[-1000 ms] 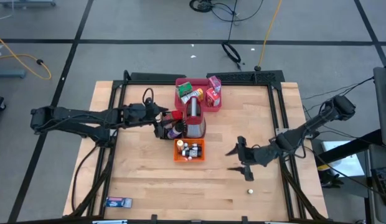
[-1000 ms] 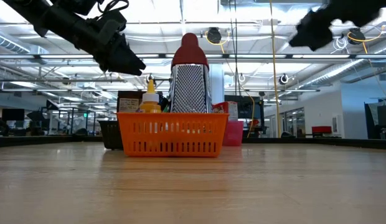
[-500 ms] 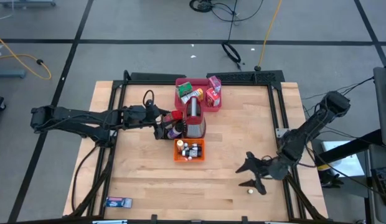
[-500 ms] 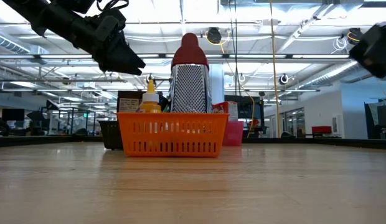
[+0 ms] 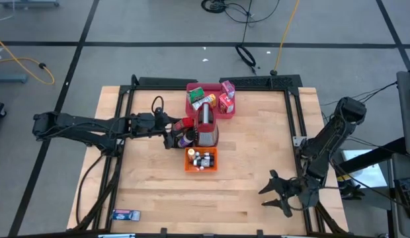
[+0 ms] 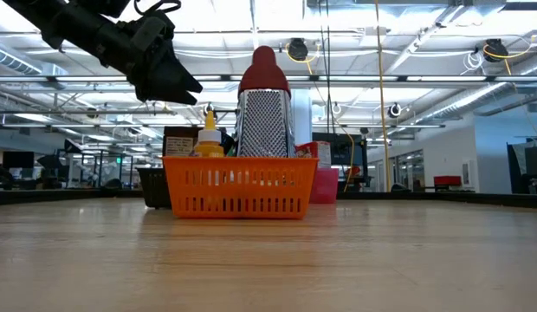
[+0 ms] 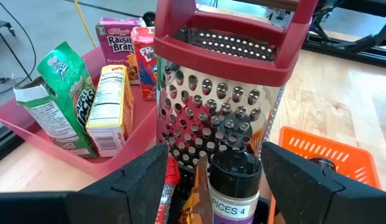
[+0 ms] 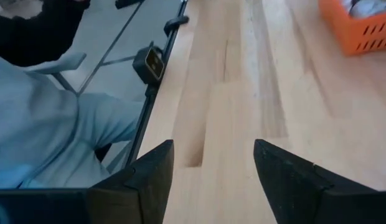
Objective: Pick & Place Kitchen Items
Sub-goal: Put the small black food coloring bottle into the orange bin
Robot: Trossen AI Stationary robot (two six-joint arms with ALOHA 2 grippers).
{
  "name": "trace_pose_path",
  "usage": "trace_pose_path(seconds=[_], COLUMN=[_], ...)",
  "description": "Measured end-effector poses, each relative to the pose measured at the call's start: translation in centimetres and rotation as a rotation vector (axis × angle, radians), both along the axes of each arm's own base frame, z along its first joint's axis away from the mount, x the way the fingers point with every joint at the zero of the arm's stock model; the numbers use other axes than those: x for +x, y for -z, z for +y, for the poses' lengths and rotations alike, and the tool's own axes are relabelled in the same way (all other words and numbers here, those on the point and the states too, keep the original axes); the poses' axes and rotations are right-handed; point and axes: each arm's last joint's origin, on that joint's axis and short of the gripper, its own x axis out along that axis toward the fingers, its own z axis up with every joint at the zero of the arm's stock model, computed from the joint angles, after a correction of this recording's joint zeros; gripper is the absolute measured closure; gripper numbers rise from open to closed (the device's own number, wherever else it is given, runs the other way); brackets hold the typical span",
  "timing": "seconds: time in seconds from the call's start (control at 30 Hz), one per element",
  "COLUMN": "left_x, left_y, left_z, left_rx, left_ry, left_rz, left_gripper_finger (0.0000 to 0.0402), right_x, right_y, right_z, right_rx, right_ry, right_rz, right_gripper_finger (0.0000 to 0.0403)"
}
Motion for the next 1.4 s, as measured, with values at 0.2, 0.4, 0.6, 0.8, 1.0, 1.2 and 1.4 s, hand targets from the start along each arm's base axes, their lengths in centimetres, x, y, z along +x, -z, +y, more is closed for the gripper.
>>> trace_pose_path(seconds=[0.2,0.4,0.6,0.8,1.0,1.2,1.4], left_x=[0.0,0.0,0.0,0.0,0.0,0.0,0.0], left_y=[0.0,0.0,0.1,0.1,0.1,0.1,0.1], left_z=[0.0,0.0,0.0,0.0,0.0,0.0,0.0], left_rx=[-0.010,-0.017,-0.018,-0.020,-0.017,-0.017,-0.017], left_ry=[-0.005,-0.008,-0.008,-0.008,-0.007,-0.007,-0.007], left_rz=[-0.003,-0.005,0.001,0.001,0.002,0.003,0.004], left_gripper_finger=[0.0144,0.0144,0.0144,0.0144,0.0144,0.0144,0.0144], right_x=[0.1,0.0,-0.4,-0.2,-0.2,-0.4,-0.4], right_y=[1.5,2.9,4.0,5.0,5.9,6.4,6.6], right_z=[0.8,1.3,1.8,2.2,2.3,2.4,2.4], right_rx=[-0.009,0.006,0.036,0.049,0.054,0.072,0.065], right_ry=[0.003,0.032,0.058,0.081,0.105,0.126,0.130], right_rz=[0.039,0.093,0.138,0.159,0.192,0.215,0.217], right_gripper_finger=[0.0199,0.0200,0.0202,0.0202,0.0204,0.0204,0.0204])
